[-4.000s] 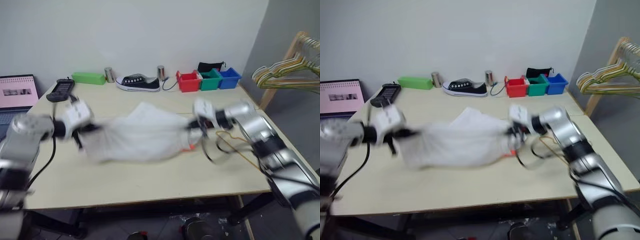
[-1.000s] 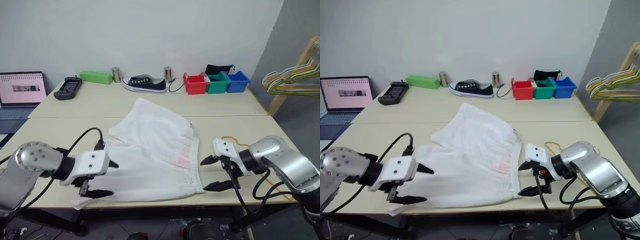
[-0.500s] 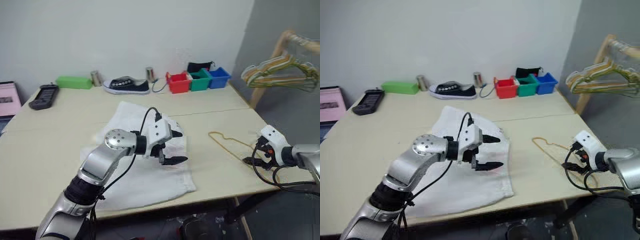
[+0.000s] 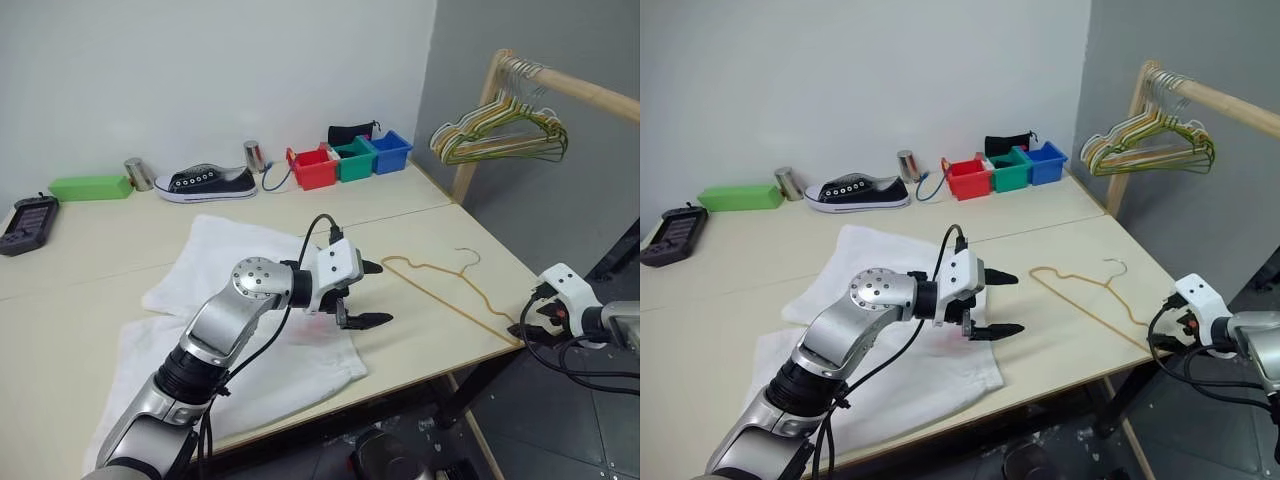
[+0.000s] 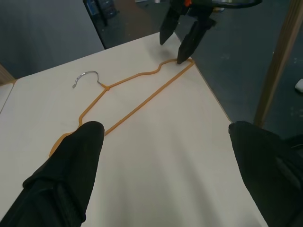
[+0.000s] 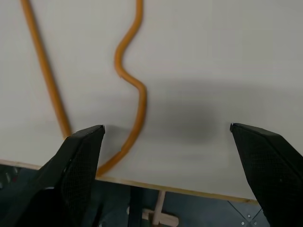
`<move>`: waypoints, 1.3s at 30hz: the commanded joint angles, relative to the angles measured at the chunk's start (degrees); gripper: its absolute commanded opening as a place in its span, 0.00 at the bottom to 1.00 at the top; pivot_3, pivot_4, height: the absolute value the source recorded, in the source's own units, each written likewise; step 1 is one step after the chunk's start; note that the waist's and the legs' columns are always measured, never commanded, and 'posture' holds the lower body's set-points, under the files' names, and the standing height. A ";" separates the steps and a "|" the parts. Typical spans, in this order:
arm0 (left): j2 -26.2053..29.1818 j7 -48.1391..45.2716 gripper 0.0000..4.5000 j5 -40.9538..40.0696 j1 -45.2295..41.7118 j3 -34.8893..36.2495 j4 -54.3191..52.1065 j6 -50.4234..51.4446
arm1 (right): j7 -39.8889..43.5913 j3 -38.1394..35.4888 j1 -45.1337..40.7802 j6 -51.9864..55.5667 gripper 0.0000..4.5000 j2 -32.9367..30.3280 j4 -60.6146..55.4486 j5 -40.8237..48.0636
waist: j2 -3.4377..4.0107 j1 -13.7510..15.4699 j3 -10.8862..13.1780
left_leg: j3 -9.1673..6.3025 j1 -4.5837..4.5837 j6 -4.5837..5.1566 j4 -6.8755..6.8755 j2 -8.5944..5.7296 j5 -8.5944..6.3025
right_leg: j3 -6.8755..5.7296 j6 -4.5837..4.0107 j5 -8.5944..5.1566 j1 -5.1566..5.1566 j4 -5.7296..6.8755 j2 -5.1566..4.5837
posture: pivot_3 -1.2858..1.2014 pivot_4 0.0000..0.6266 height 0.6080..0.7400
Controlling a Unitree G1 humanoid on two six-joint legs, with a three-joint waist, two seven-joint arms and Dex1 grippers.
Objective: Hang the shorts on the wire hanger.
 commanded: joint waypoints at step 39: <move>4.62 1.99 1.00 -0.85 -1.64 7.00 0.48 1.26 | 4.38 10.96 -10.03 -36.38 0.00 0.46 13.85 -18.23 | -0.89 1.45 0.19 | -0.20 0.62 -0.34 -0.40 -0.04 -0.22 | -0.01 0.15 0.04 0.92 -1.13 -0.03 | 0.40 0.03 1.00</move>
